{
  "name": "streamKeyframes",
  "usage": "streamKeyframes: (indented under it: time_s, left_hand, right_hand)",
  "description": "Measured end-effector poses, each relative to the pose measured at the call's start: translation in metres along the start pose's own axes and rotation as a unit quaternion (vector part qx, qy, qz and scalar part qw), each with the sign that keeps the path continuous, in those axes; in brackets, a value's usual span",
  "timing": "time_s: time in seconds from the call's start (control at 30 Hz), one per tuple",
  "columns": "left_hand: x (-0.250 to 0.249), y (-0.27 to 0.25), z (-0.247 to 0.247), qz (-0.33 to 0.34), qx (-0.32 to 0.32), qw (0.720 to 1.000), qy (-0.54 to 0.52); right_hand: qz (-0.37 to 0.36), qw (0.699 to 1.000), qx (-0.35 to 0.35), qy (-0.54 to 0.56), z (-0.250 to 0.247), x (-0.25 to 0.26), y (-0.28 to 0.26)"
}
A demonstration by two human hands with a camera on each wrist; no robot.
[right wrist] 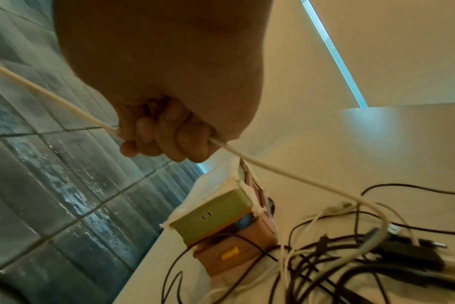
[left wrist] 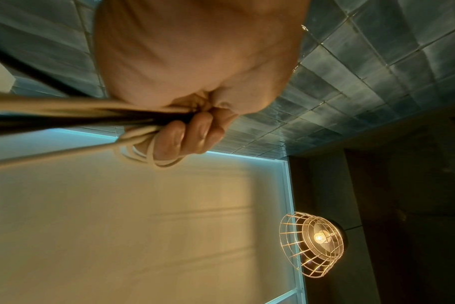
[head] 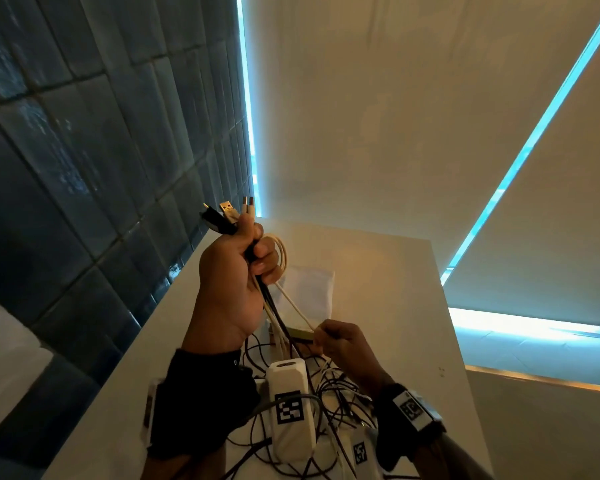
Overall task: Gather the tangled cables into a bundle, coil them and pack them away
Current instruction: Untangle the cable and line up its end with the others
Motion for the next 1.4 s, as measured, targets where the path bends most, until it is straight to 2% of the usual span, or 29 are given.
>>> streamKeyframes:
  time_s: [0.2,0.27,0.33,0.4,0.47,0.6,0.7,0.77,0.87,0.97,1.1,1.4]
  left_hand:
    - [0.002,0.004,-0.009,-0.009,-0.020,1.000,0.022]
    - [0.013,0.009,-0.016,-0.027,-0.042,0.998,0.049]
    - [0.025,0.014,-0.027,-0.042,-0.075,0.995,0.058]
    - [0.034,0.016,-0.034,-0.051,-0.100,0.991,0.070]
    - [0.041,0.015,-0.033,-0.065,-0.112,0.987,0.092]
    - [0.047,0.012,-0.024,-0.070,-0.109,0.986,0.100]
    - [0.046,0.011,-0.021,-0.076,-0.097,0.990,0.062]
    - [0.044,0.011,-0.017,-0.082,-0.083,0.993,-0.006]
    - [0.026,0.011,-0.008,-0.054,-0.048,0.994,-0.078]
    - [0.009,0.009,-0.003,-0.021,-0.022,0.997,-0.065]
    - [0.009,0.005,-0.001,-0.011,-0.009,1.000,-0.022]
    - [0.007,0.006,0.003,-0.028,0.018,0.999,-0.004]
  right_hand:
    - [0.094,0.993,-0.036,-0.054,-0.018,-0.043,0.000]
    - [0.132,0.983,-0.092,-0.084,-0.034,-0.038,0.002]
    - [0.133,0.980,-0.146,-0.025,-0.046,-0.015,0.004]
    - [0.090,0.981,-0.159,0.061,-0.047,0.024,0.009]
    - [0.027,0.983,-0.143,0.108,-0.043,0.068,0.009]
    - [-0.094,0.985,-0.076,0.122,-0.020,0.141,-0.003]
    - [-0.123,0.984,-0.027,0.125,-0.002,0.158,-0.016]
    - [-0.118,0.986,0.009,0.115,0.008,0.151,-0.020]
    - [-0.091,0.989,0.045,0.109,0.014,0.123,-0.023]
    - [-0.062,0.993,0.039,0.089,0.010,0.082,-0.016]
    - [-0.037,0.999,0.020,0.032,0.005,0.041,-0.007]
    - [-0.005,1.000,0.002,0.021,-0.002,0.015,-0.005]
Point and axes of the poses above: each hand's wrist, its own y-axis towards the middle knuckle, its own z-axis out of the palm, x = y × z, the point moved 9 cm from there along y, towards the middle knuckle, and after that the axes turned 7 degrees about -y, right-handed, at the moved point
